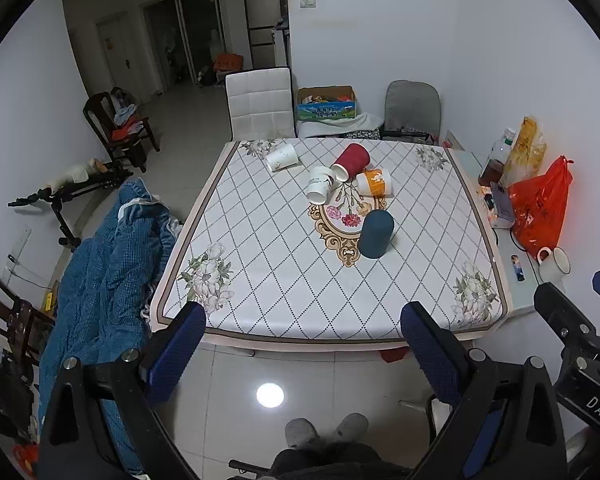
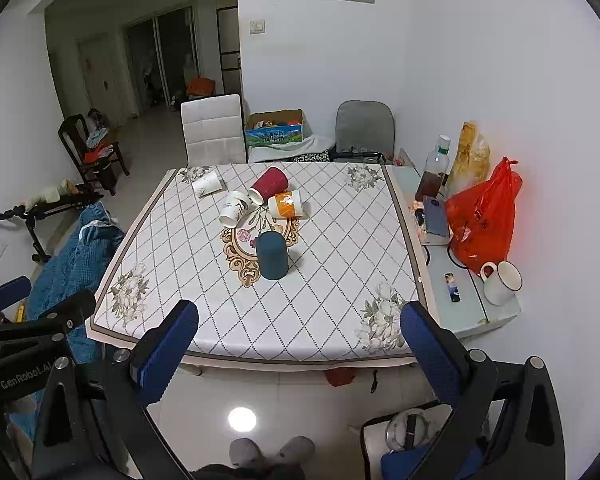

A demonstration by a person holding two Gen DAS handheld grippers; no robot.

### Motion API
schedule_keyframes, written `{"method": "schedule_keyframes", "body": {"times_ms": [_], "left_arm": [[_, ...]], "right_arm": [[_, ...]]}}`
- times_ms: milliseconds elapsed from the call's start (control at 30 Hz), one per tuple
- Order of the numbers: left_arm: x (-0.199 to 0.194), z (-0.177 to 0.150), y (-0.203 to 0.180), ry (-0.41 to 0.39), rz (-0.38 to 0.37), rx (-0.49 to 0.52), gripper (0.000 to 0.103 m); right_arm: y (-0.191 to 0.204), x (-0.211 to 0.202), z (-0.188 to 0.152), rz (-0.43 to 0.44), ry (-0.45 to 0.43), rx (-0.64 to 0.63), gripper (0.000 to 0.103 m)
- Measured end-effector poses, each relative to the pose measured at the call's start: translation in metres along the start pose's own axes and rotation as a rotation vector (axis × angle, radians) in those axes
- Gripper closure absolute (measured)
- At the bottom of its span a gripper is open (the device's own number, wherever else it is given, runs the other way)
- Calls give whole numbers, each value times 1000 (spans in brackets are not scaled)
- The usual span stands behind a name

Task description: Flip cup upside down

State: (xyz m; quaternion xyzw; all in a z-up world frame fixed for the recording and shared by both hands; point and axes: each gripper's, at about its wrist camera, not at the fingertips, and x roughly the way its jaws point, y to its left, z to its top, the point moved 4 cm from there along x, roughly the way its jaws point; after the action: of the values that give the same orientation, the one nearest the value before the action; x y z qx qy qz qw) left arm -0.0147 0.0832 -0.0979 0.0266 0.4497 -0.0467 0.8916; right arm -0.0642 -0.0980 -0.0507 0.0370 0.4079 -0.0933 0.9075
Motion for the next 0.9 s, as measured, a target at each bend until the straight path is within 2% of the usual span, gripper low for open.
{"method": "schedule_keyframes", "body": {"times_ms": [900], "left_arm": [[6,23,-2,-26,16,-4,3]], "right_arm": [[-2,9,7,9,-4,12,0]]}}
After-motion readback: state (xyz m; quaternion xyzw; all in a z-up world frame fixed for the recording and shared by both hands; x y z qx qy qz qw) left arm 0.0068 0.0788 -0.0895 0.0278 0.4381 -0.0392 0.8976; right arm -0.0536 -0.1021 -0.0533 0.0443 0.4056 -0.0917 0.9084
